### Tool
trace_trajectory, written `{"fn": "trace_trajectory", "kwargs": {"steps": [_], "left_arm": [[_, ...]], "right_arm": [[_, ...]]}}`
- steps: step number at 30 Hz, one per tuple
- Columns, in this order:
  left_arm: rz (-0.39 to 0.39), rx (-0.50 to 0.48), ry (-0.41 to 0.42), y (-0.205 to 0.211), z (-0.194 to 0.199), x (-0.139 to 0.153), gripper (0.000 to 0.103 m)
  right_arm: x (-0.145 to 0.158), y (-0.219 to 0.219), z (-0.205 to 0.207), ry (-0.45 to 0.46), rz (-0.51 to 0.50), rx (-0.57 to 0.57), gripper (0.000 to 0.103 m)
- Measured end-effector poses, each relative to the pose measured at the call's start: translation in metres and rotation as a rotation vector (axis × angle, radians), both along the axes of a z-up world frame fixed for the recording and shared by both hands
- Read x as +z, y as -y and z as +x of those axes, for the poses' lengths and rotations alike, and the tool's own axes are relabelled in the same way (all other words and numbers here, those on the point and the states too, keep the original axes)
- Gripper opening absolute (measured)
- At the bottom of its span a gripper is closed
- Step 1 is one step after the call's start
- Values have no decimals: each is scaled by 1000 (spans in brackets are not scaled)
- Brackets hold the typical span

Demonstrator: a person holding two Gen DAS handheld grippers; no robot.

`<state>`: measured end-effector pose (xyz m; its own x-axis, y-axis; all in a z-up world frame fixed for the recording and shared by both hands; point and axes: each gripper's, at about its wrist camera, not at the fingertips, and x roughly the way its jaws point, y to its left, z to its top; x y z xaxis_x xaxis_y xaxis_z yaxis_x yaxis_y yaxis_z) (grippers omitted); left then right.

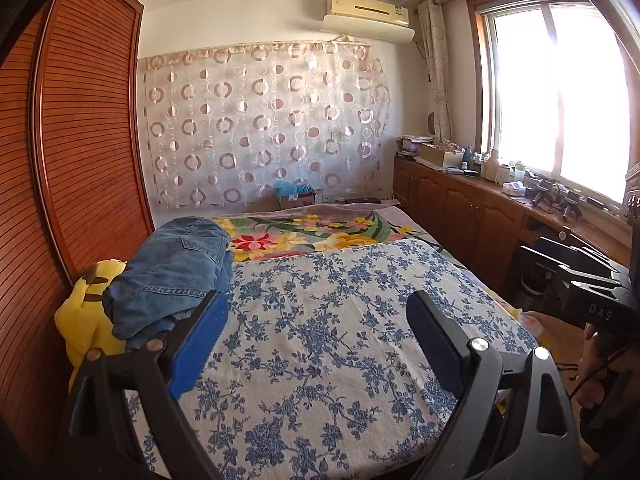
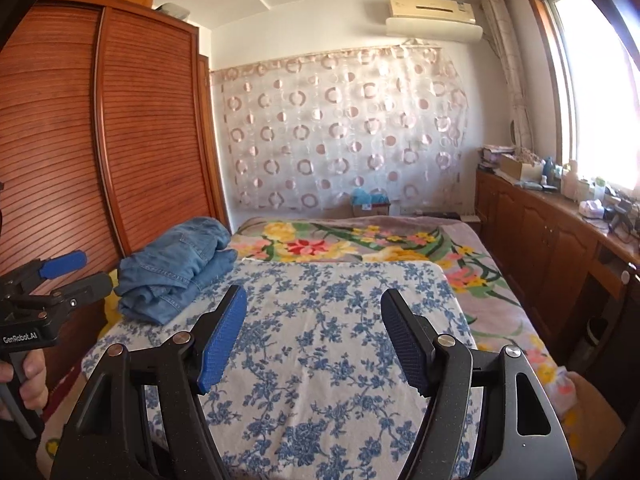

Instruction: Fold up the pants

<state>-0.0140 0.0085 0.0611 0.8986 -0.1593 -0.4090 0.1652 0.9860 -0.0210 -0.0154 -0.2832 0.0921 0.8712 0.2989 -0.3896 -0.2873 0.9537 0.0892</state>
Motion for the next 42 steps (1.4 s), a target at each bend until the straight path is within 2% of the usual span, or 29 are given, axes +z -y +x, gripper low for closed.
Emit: {"fn": "trace_trajectory", "kwargs": {"steps": [9, 21, 42], "left_arm": [[-4, 8, -5, -3, -9, -4, 91], [-28, 46, -54, -18, -4, -27, 91], [-28, 53, -50, -24, -5, -27, 91]], "right_arm": [[-11, 7, -5, -20, 8, -37, 71], [-18, -1, -6, -24, -6, -36, 71], [-19, -8, -3, -26, -20, -25, 71]]}}
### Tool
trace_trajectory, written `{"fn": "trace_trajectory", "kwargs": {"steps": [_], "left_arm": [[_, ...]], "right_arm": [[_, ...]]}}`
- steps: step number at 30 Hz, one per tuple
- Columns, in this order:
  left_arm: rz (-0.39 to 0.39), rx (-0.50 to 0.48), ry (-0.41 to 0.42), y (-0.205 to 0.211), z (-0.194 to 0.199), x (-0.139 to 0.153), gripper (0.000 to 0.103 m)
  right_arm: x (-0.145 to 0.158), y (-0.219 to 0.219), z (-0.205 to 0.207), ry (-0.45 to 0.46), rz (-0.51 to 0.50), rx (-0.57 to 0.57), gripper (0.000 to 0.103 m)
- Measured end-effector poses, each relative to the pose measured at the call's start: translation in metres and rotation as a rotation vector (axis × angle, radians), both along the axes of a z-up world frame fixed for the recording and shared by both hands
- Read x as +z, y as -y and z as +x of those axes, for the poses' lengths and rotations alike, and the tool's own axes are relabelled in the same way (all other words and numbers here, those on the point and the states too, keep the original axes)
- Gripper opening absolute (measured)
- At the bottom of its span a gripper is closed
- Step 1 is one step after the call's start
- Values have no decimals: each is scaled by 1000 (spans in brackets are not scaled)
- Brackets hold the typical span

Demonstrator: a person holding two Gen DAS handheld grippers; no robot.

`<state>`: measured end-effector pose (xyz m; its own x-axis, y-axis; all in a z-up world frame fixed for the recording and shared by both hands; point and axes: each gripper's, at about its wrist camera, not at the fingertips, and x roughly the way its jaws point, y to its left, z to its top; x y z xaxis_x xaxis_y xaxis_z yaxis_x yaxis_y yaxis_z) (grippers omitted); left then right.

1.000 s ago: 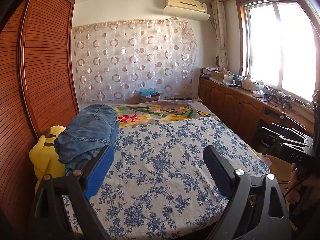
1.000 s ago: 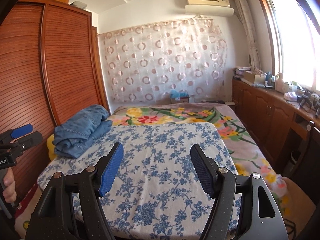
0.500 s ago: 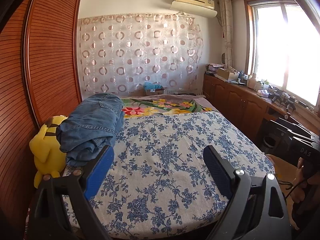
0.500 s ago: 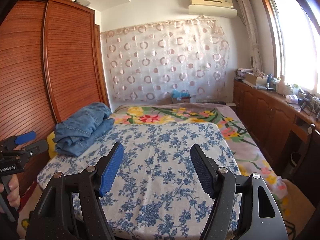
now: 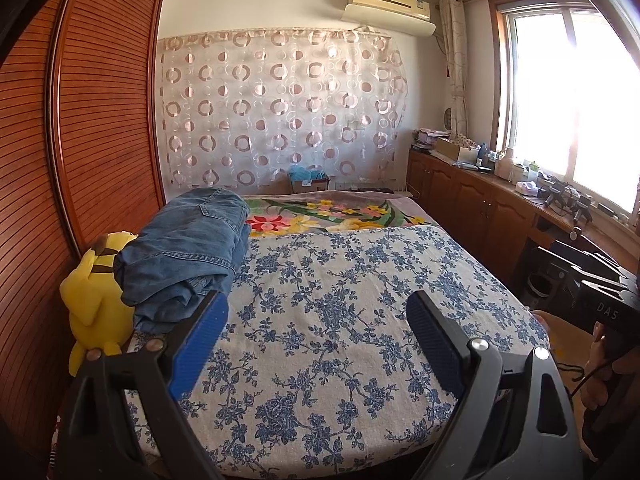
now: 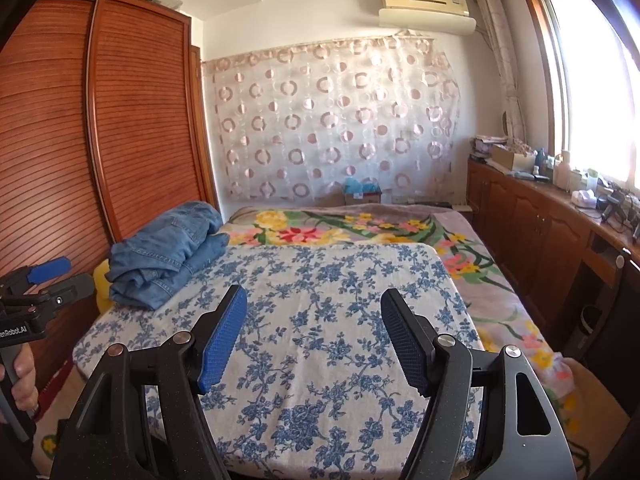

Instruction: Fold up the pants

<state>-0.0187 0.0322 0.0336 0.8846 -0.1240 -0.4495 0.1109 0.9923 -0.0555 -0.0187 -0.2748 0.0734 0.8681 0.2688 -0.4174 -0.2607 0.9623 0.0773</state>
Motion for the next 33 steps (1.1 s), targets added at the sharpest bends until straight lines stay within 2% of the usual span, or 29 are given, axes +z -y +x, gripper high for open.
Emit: {"fn": "trace_trajectory", "kwargs": {"steps": [33], "left_arm": [[-1, -7, 0, 2, -1, 3, 91]], "right_arm": [[1, -1, 0, 0, 0, -1, 71]]}}
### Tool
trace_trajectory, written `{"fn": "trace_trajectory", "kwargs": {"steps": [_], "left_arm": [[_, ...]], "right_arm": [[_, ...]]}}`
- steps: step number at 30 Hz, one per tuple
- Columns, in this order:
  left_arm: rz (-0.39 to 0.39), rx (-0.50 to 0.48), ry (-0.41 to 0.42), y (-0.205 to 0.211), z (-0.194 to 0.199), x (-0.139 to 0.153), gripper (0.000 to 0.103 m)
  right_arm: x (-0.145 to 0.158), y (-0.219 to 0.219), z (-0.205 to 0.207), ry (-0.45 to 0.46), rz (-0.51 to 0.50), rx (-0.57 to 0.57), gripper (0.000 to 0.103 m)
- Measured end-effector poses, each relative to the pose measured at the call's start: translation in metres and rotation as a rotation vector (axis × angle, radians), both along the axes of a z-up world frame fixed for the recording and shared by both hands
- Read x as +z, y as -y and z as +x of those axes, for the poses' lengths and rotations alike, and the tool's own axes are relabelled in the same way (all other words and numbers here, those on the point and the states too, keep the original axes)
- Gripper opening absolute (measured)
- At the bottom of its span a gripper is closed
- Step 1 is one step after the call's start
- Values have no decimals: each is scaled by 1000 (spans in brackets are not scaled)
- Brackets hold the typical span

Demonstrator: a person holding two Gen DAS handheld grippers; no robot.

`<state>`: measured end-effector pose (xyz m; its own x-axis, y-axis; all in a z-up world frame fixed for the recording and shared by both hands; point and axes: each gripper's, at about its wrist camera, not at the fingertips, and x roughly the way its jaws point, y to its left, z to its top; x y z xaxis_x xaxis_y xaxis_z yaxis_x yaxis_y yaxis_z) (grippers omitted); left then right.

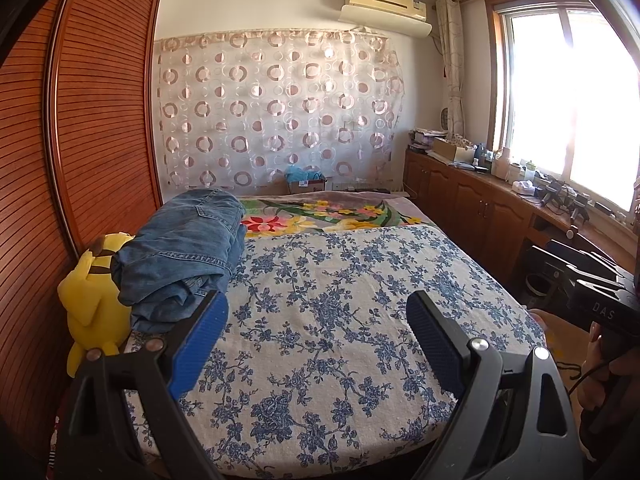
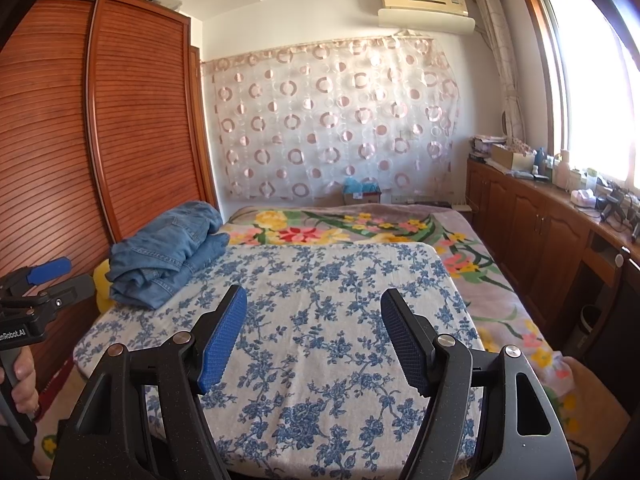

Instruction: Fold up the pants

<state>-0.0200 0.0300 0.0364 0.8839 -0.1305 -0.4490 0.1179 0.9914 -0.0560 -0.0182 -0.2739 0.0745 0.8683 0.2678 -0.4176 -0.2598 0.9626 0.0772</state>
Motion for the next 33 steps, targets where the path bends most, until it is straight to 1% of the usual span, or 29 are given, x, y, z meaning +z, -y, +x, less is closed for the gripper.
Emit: {"fn": "trace_trajectory", "kwargs": {"steps": [33], "left_arm": [[7, -1, 4, 4, -1, 3, 91]], "right_arm": [[1, 0, 0, 1, -2, 0, 71]]}}
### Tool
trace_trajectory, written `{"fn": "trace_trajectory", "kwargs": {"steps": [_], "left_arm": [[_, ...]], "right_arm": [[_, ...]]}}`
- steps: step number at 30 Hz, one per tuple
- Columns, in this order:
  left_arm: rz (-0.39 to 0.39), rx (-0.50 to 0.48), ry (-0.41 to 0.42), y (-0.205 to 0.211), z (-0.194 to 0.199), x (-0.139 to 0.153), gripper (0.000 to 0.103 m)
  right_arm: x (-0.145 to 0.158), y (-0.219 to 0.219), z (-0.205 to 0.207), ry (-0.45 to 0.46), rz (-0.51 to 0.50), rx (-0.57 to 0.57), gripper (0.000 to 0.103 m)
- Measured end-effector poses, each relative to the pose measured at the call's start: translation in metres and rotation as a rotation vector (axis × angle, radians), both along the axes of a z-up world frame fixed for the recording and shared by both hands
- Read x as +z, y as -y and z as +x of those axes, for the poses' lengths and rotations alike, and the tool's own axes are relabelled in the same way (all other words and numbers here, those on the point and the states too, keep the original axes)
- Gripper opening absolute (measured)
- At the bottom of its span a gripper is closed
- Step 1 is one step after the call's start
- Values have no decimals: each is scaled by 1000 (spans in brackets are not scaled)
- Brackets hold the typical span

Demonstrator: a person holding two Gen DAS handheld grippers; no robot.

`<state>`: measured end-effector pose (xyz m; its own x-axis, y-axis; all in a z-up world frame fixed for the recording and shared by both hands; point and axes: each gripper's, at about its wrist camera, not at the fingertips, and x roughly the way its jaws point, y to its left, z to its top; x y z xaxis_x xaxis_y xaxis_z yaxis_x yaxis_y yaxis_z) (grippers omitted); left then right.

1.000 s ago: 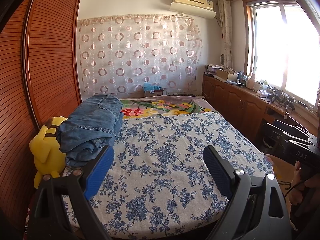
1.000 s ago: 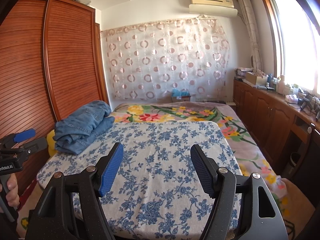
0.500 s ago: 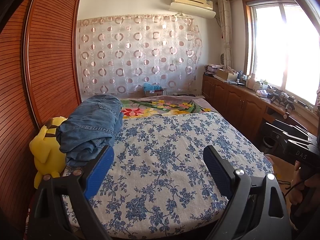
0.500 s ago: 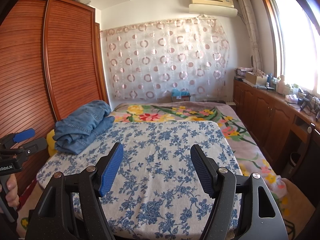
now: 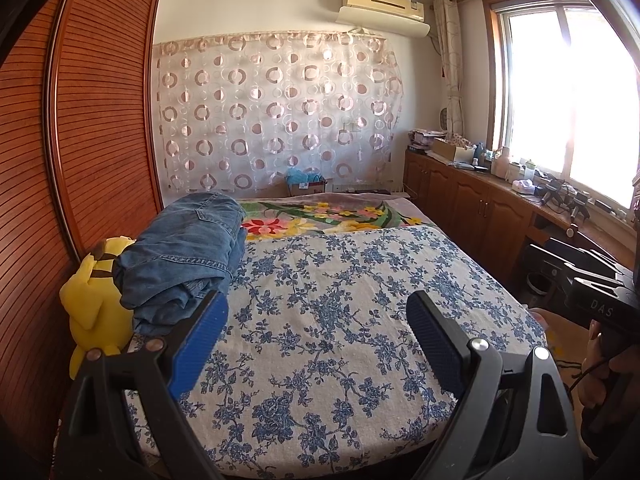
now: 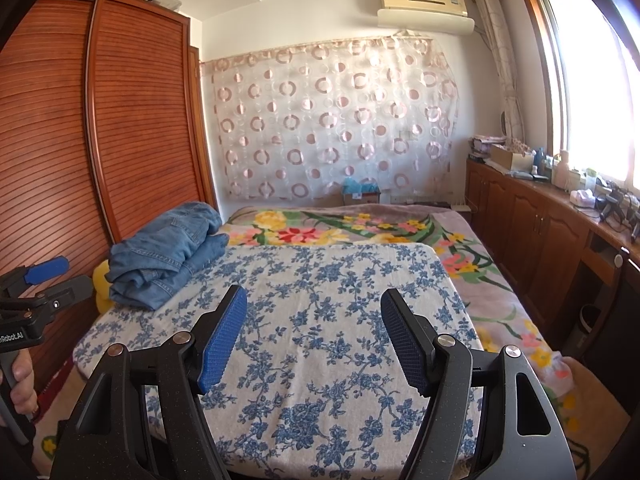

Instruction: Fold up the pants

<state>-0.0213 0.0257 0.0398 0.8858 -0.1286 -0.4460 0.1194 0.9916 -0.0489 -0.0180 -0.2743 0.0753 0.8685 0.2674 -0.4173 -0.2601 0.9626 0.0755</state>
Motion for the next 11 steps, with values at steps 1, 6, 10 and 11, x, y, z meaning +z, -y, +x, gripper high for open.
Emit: {"fn": "trace_trajectory", "kwargs": {"steps": [1, 6, 10, 11], "left_arm": [[-1, 0, 0, 0, 0, 0, 91], [1, 0, 1, 1, 0, 1, 91], [-1, 0, 1, 0, 0, 1, 91], [-1, 1, 1, 0, 0, 1, 91]], "right_arm": [[0, 1, 0, 0, 0, 1, 71], [-1, 0, 0, -1, -1, 0, 71], [-1, -1, 0, -2, 0, -1, 71], [-1, 0, 0, -1, 0, -1, 71]]}}
